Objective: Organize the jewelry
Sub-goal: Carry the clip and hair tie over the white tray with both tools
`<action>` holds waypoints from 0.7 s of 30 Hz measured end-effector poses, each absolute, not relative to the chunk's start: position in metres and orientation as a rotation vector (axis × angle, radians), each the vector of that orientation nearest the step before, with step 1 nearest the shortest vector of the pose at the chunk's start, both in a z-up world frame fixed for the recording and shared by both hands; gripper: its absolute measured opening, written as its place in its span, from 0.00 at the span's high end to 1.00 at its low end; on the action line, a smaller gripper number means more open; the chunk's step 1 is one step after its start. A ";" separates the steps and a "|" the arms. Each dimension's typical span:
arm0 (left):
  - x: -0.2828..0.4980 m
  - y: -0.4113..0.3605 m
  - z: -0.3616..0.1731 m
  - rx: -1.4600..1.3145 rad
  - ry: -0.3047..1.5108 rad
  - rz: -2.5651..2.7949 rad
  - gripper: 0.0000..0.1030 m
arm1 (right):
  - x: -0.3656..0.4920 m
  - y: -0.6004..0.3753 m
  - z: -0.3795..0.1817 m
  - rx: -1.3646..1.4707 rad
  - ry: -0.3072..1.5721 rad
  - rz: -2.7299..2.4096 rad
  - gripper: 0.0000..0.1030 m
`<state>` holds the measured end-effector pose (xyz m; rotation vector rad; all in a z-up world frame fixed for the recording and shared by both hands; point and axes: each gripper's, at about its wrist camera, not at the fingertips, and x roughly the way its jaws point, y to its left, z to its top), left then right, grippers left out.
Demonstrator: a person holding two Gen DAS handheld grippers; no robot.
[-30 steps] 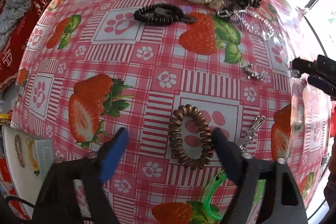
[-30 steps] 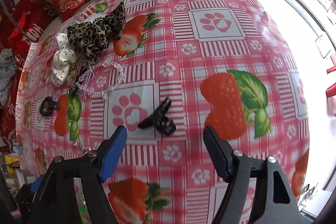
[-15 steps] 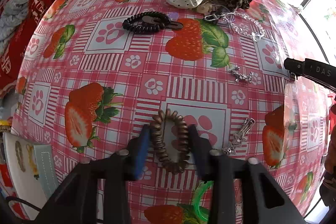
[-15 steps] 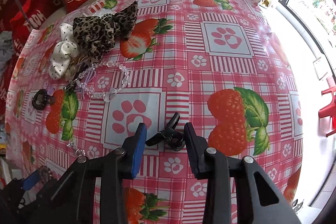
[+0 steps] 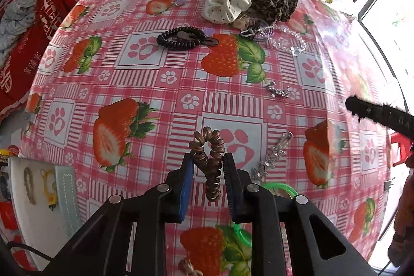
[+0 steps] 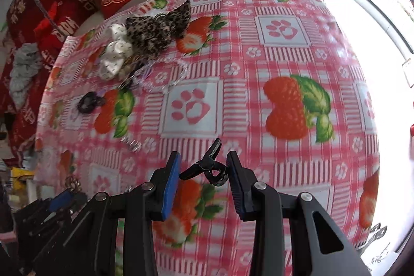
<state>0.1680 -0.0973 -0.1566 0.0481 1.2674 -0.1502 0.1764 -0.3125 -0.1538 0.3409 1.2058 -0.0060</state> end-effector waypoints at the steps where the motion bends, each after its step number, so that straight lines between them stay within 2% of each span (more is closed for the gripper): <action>1: 0.165 -0.095 -0.154 0.042 1.263 -0.150 0.71 | 0.172 -0.311 -0.153 0.345 1.208 0.001 0.61; 12: 0.130 -0.067 -0.129 -0.003 1.220 -0.186 0.71 | 0.133 -0.285 -0.137 0.364 1.230 0.067 0.61; 21: 0.103 -0.012 -0.114 -0.036 1.201 -0.198 0.71 | 0.109 -0.230 -0.118 0.360 1.225 0.104 0.61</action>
